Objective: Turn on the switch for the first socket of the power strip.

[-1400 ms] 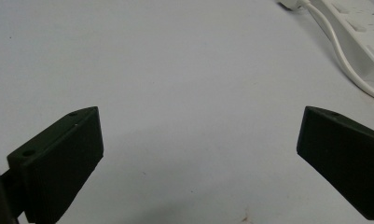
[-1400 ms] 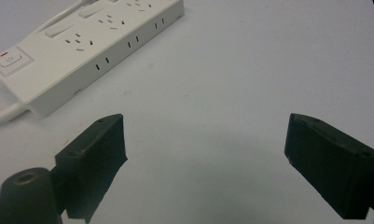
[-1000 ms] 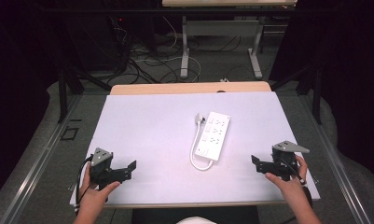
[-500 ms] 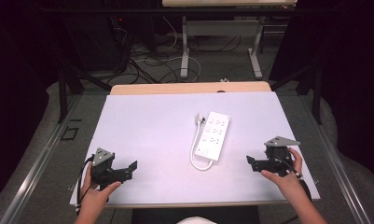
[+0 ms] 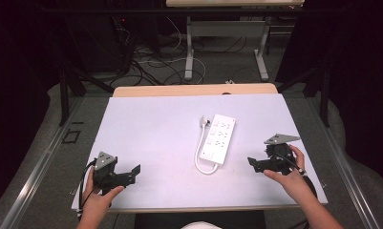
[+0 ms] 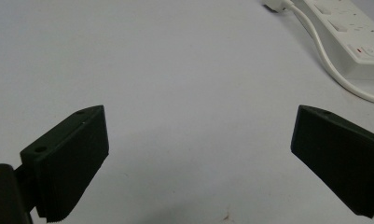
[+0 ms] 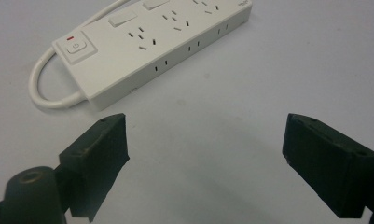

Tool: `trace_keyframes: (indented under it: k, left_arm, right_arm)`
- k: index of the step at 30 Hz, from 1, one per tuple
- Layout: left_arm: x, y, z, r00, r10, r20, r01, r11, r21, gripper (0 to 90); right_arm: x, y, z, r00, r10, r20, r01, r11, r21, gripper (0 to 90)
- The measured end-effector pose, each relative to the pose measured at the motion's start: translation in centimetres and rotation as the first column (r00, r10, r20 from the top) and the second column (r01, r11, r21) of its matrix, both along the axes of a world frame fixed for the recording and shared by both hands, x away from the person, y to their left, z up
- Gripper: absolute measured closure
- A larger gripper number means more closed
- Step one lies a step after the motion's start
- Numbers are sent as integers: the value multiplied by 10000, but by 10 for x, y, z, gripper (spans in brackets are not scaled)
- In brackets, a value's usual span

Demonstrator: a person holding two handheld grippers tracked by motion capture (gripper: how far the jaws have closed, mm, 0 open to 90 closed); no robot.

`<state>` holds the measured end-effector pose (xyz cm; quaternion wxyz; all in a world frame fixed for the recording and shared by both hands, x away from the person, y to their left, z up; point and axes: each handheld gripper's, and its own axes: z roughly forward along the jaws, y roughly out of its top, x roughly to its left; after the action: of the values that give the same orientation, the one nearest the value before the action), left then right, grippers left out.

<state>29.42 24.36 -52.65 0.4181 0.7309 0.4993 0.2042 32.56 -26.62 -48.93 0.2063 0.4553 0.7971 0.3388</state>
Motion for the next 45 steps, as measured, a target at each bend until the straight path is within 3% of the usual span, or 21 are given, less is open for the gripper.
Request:
trace_keyframes:
  k: [28, 45]
  left_arm:
    - [0, 0, 0, 10000, -38, -70, 38, 10000, 47, 58]
    - [-1, 0, 0, 9999, -45, -135, 45, 10000, 11, 65]
  right_arm:
    - [16, 30, 23, 9940, 1077, -172, -1083, 9931, -454, 149]
    - [32, 51, 34, 9844, 1727, -345, -1750, 9810, -833, 156]
